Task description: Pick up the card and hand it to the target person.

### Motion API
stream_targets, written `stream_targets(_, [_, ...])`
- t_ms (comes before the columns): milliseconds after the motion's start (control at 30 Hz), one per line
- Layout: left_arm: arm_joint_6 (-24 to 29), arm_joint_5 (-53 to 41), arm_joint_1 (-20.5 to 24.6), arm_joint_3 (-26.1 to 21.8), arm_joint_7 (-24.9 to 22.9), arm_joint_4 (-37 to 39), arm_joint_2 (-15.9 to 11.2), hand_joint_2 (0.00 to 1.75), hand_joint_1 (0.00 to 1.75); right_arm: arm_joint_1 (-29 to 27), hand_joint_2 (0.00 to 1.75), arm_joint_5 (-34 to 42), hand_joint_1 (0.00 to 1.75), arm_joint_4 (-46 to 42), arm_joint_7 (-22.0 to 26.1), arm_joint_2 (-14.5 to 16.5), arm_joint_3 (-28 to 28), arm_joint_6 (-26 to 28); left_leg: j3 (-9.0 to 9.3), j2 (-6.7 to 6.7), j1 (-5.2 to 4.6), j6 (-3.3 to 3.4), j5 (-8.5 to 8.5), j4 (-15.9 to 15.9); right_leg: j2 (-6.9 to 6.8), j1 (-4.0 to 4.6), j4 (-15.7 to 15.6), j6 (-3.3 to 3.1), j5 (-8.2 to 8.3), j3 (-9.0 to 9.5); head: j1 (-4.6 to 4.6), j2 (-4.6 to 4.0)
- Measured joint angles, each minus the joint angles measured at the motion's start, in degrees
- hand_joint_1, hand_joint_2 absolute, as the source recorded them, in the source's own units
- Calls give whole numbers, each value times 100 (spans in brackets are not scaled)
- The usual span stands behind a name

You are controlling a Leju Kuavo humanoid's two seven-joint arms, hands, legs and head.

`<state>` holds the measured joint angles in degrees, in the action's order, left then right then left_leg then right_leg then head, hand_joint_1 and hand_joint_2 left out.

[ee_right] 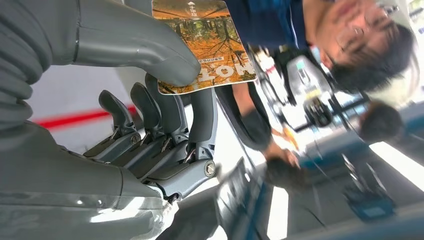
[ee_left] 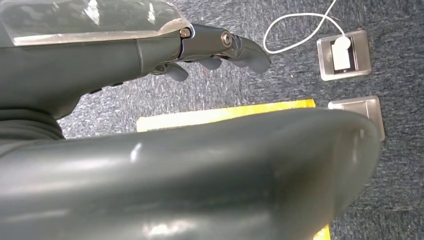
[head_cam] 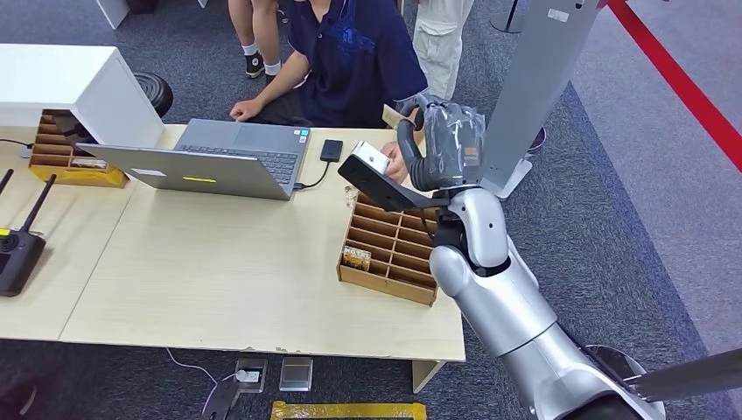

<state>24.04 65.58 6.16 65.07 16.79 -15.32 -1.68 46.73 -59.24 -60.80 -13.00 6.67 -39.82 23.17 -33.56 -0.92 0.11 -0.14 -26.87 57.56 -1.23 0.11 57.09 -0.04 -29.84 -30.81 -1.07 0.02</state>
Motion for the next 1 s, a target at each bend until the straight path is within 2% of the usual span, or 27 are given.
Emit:
stream_targets(100, [-9, -27, 5, 0, 3, 0, 11, 0, 0, 166, 175, -344, 142, 267, 93, 51, -12, 227, -1, 0, 0, 0, 0, 0, 0, 0, 0, 0, 0, 0, -1, 0])
stream_targets(267, [-5, -76, 12, 0, 8, 0, 19, 0, 0, 342, 175, -603, 147, 874, 245, 179, -32, 422, -2, 1, 0, 0, 0, 0, -1, 0, 0, 0, 0, 0, 1, 1])
stream_targets(467, [24, -93, 16, 1, -33, 1, 4, 0, 0, 409, 175, -629, 148, 1672, 412, 380, -34, 655, -2, 1, 0, 0, 0, 0, -1, 0, 0, 0, 0, 0, 4, 1])
stream_targets(567, [45, -93, 17, 1, -51, 1, -14, 0, 0, 410, 175, -658, 141, 2001, 388, 476, -42, 659, -2, 1, 0, 0, 0, 0, -1, 0, 0, 0, 0, -1, 3, 0])
stream_targets(600, [50, -94, 17, 1, -57, 1, -21, 0, 0, 407, 175, -674, 134, 2100, 371, 506, -46, 660, -2, 1, 0, 0, 0, 0, -1, 0, 0, 0, 0, -1, 2, 0])
stream_targets(633, [54, -95, 17, 2, -64, 1, -29, 0, 0, 404, 175, -696, 110, 2193, 350, 532, -50, 659, -2, 1, 0, 0, 0, 0, -1, 0, 0, 0, 0, -1, 1, 0])
stream_targets(733, [63, -97, 17, 1, -103, 0, -52, 0, 0, 394, 175, -772, 14, 2437, 265, 598, -57, 648, -3, 1, 0, 0, 0, 0, -1, 0, 0, 0, 0, -1, 1, 0])
stream_targets(767, [65, -97, 17, 1, -114, 0, -60, 0, 0, 393, 175, -787, 3, 2504, 240, 619, -58, 637, -3, 1, 0, 0, 0, 0, -1, 0, 0, 0, 0, -1, 2, 0])
stream_targets(1000, [84, -99, 17, 2, -130, 1, -111, 0, 0, 372, 175, -589, 0, 2802, 283, 721, -77, 472, -3, 0, 0, 0, 0, 0, -1, 0, 0, 0, 0, -1, 2, 1])
